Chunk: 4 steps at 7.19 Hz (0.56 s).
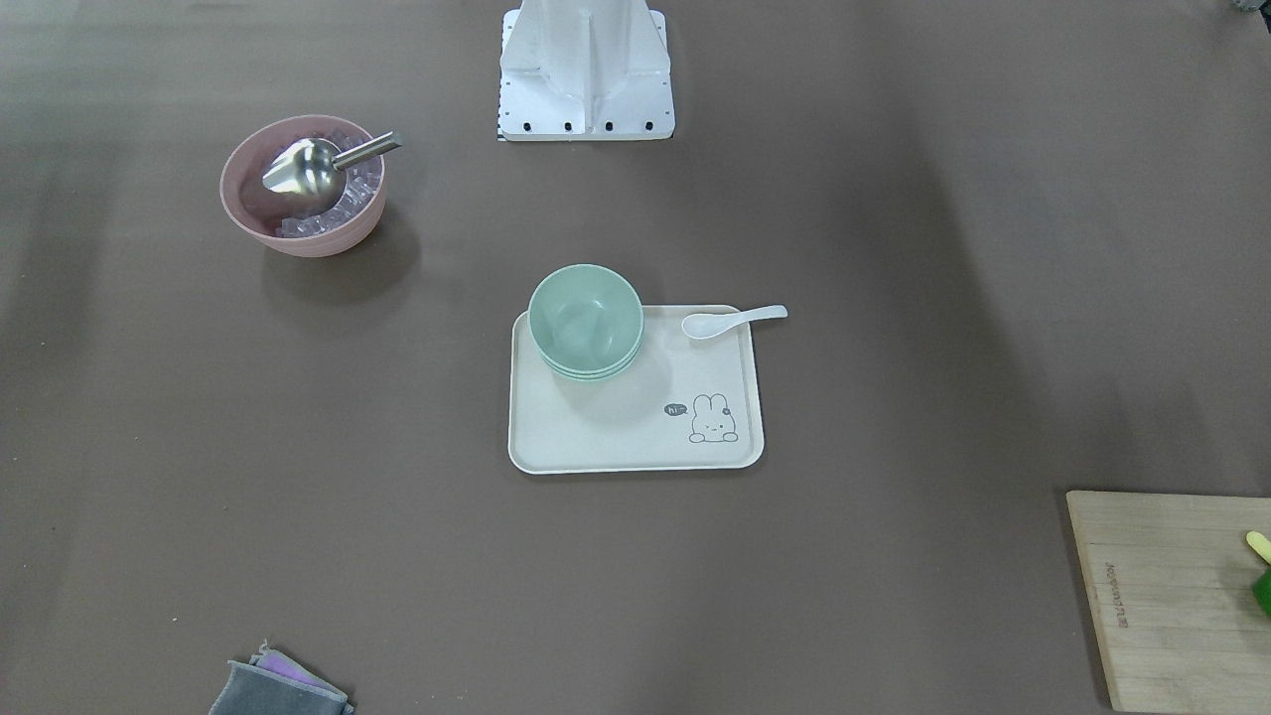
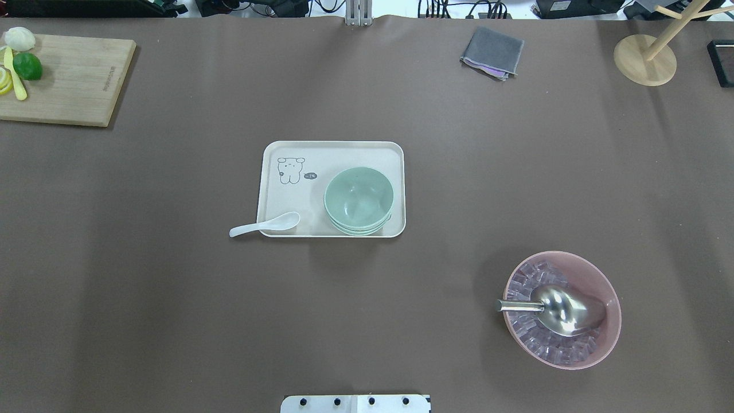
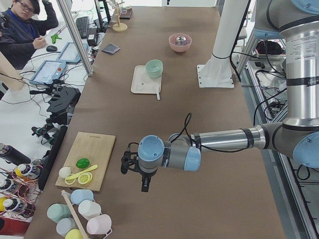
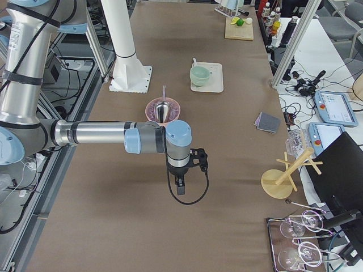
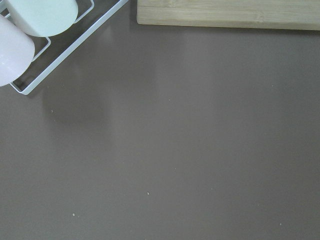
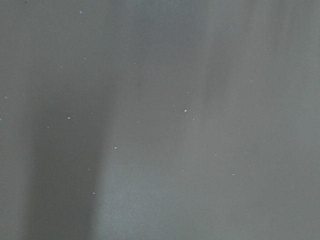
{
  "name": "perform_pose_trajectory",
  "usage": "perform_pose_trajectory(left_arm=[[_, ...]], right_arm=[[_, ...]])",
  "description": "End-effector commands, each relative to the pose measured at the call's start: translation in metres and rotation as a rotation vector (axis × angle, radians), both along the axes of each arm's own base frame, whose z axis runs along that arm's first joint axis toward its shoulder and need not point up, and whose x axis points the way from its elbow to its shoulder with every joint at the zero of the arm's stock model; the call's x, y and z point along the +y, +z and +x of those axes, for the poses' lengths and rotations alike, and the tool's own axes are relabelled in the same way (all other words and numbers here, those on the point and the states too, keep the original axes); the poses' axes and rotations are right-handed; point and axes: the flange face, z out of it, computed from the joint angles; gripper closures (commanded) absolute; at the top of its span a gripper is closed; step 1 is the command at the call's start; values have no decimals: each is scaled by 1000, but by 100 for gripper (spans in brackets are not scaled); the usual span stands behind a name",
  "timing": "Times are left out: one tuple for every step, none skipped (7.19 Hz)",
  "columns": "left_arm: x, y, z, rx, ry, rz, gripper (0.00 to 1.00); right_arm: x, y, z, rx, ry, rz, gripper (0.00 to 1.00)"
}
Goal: Stack green bowls together
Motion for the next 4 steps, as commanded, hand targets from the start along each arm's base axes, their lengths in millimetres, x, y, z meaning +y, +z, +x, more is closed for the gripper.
perform_pose_trajectory(left_arm=[[2, 2, -1, 0, -3, -5, 2], [2, 2, -1, 0, -3, -5, 2], [2, 1, -1, 0, -3, -3, 2], [2, 2, -1, 0, -3, -5, 2]], right_arm=[[0, 0, 0, 0, 0, 1, 0], [-1, -1, 0, 0, 0, 3, 0], [-1, 1, 0, 0, -2, 1, 0], [0, 5, 0, 1, -4, -7, 0]])
